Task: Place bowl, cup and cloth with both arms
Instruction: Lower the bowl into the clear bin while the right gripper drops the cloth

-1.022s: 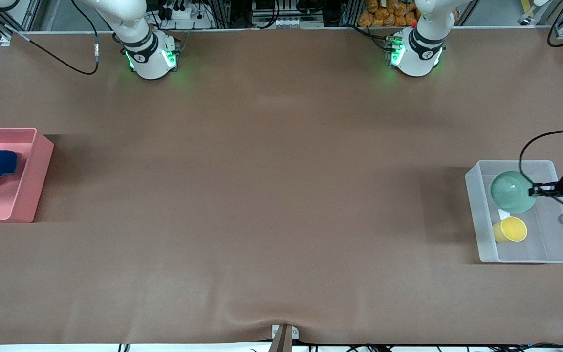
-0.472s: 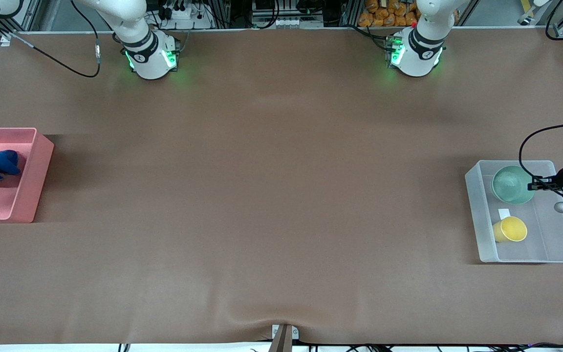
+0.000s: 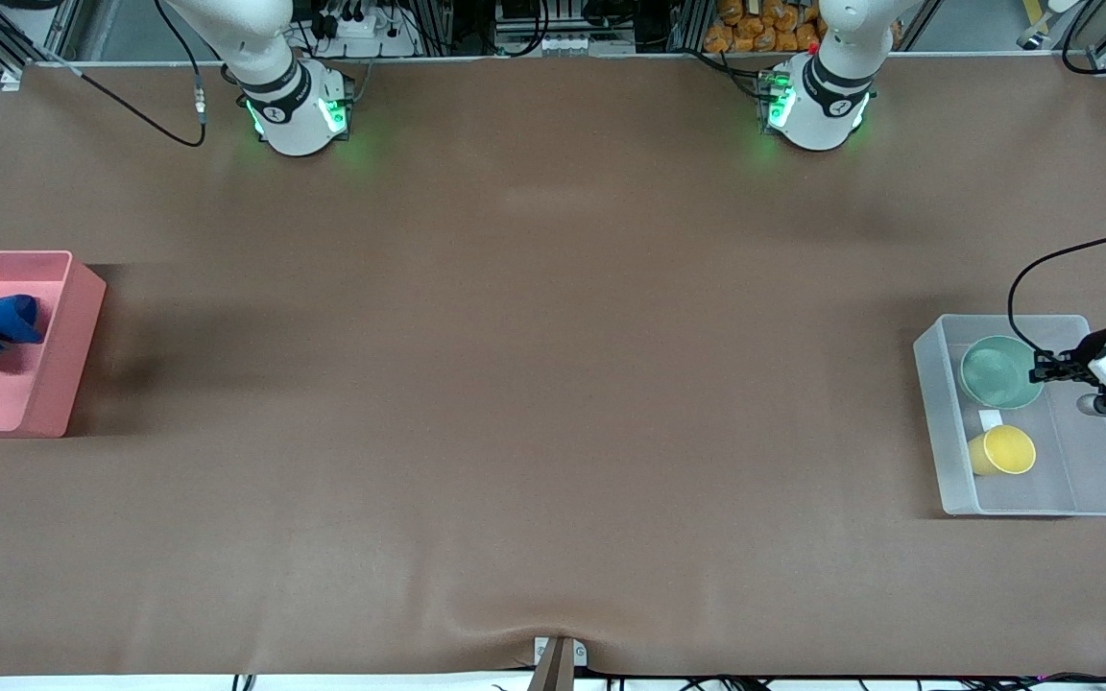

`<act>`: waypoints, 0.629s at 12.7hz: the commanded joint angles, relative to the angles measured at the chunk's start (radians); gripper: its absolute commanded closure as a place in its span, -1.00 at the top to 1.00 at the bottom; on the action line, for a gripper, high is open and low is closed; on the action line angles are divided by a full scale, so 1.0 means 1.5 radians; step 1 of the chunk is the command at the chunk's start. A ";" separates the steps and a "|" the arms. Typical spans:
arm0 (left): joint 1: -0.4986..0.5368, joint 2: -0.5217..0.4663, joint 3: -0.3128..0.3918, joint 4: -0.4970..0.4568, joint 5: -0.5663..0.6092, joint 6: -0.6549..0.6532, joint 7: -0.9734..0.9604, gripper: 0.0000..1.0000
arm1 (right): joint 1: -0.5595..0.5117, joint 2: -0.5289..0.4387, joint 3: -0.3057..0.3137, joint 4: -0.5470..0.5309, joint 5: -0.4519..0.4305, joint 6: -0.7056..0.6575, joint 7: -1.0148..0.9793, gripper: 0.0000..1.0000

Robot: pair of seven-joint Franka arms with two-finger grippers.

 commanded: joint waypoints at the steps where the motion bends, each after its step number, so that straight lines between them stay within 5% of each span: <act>1: 0.012 -0.004 -0.003 -0.039 -0.002 0.062 0.011 -1.00 | 0.055 -0.067 -0.004 -0.021 0.033 -0.049 0.089 1.00; 4: 0.016 0.021 -0.003 -0.035 -0.002 0.096 0.022 -1.00 | 0.164 -0.143 -0.004 -0.023 0.041 -0.122 0.248 1.00; 7: 0.009 0.022 -0.004 -0.027 0.035 0.095 0.022 0.36 | 0.245 -0.205 -0.003 -0.040 0.046 -0.174 0.434 1.00; 8: 0.009 0.021 -0.004 -0.025 0.047 0.095 0.023 0.98 | 0.245 -0.238 -0.004 -0.070 0.082 -0.176 0.474 1.00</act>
